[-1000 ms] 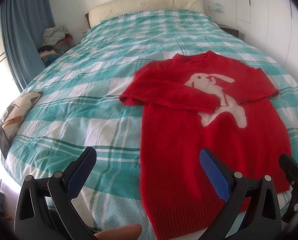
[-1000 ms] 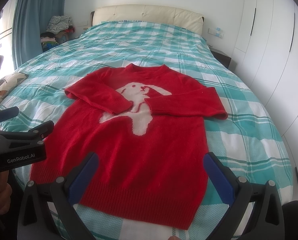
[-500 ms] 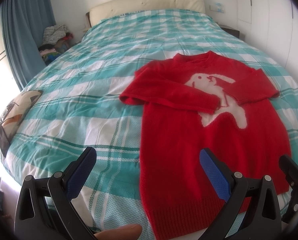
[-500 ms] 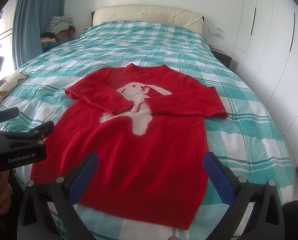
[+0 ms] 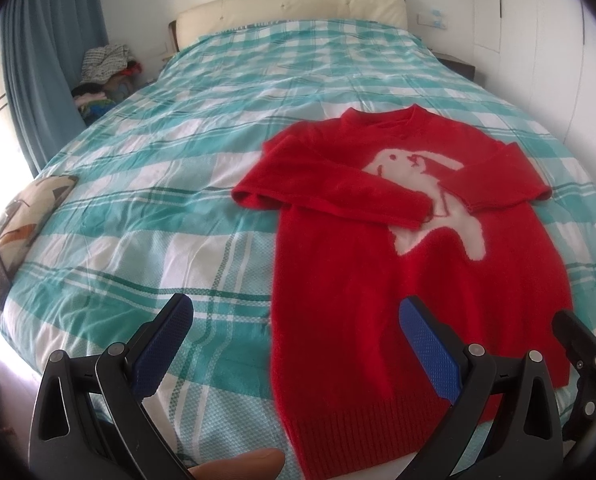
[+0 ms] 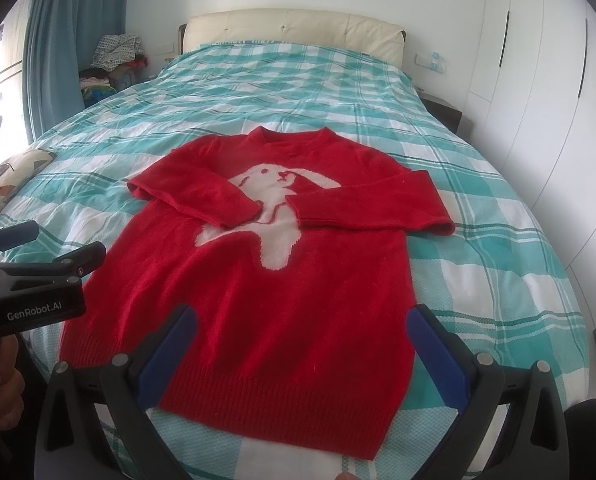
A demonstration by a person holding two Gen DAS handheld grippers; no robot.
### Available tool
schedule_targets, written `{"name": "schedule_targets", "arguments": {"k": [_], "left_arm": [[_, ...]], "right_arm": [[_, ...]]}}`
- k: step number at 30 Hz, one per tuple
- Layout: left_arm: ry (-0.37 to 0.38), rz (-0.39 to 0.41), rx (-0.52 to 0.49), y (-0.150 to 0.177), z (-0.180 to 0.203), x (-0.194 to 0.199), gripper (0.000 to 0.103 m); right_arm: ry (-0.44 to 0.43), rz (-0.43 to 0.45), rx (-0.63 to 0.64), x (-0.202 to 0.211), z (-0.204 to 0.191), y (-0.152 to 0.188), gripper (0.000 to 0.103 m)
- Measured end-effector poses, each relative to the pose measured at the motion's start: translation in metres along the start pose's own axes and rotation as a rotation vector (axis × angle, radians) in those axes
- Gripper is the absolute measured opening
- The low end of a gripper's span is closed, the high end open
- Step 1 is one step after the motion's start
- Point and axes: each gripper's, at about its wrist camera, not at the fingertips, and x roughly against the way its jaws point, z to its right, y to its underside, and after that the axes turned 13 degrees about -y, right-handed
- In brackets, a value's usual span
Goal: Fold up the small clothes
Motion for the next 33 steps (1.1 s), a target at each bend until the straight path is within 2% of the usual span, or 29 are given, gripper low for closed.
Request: {"name": "schedule_targets", "arguments": {"k": [16, 26, 30, 33], "left_arm": [[-0.026, -0.021, 0.045, 0.034, -0.047, 0.037, 0.103], [-0.002, -0.042, 0.070, -0.001, -0.013, 0.034, 0.103], [-0.019, -0.039, 0.063, -0.023, 0.011, 0.020, 0.103], [-0.070, -0.024, 0.046, -0.027, 0.019, 0.015, 0.103]], "right_arm": [[-0.003, -0.001, -0.025, 0.000, 0.014, 0.002, 0.103], [-0.003, 0.000, -0.025, 0.000, 0.015, 0.002, 0.103], [-0.003, 0.001, -0.024, 0.000, 0.016, 0.002, 0.103], [0.000, 0.004, -0.023, 0.002, 0.019, 0.001, 0.103]]}}
